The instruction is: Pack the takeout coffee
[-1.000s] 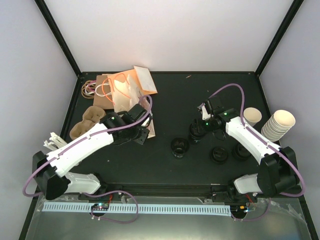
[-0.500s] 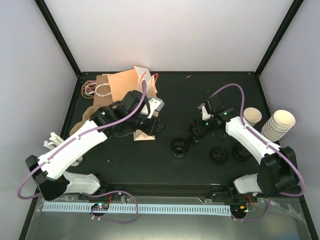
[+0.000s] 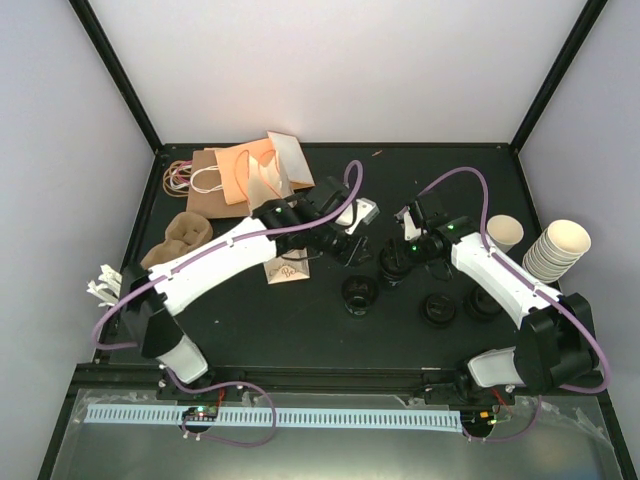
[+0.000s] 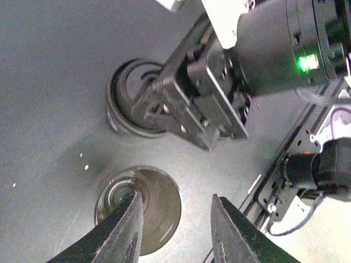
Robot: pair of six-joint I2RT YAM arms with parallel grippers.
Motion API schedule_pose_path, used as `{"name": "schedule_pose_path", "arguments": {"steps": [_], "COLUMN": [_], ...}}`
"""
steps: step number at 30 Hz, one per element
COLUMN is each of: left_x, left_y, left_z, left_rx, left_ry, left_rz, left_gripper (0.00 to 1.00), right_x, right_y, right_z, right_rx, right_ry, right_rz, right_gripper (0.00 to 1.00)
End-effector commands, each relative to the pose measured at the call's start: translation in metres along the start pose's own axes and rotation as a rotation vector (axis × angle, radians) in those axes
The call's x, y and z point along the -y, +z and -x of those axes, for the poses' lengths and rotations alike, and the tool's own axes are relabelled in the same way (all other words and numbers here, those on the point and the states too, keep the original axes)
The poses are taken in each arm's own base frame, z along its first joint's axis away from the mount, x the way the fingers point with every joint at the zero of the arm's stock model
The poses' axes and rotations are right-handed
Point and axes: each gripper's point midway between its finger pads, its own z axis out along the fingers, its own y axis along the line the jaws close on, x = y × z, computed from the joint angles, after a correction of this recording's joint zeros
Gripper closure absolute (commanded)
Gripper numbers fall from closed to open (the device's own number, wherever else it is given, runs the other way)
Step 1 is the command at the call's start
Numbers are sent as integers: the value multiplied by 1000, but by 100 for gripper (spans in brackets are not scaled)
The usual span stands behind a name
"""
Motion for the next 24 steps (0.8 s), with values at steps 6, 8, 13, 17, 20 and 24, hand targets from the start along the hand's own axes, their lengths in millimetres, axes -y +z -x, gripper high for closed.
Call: {"name": "schedule_pose_path", "arguments": {"steps": [6,8,13,17,20,24], "left_x": [-21,-30,-25,-25,-21,-33], "left_y": [20,25,36,23,12,17], "left_z": [43,45,46,49,58,59], "left_rx": [56,47,19,58,105,82], "left_ry": [-61,-77,-74,-50,-14,-16], "left_rz": [68,66,32,102,127,190], "left_gripper": [64,67,70,70,70,70], "right_x": [11,12,13,11,11,11], "right_y": [-2,-3,-2,-2,-1,0], "right_z": [-17,-17,-17,-17,-16,-18], "right_rx": [-95,-98,-101,-96,-92,-93], "right_ry": [13,14,12,16,17,18], "right_rz": [-74,-78,-84,-74,-70,-67], "right_gripper": [37,37,37,37,37,38]}}
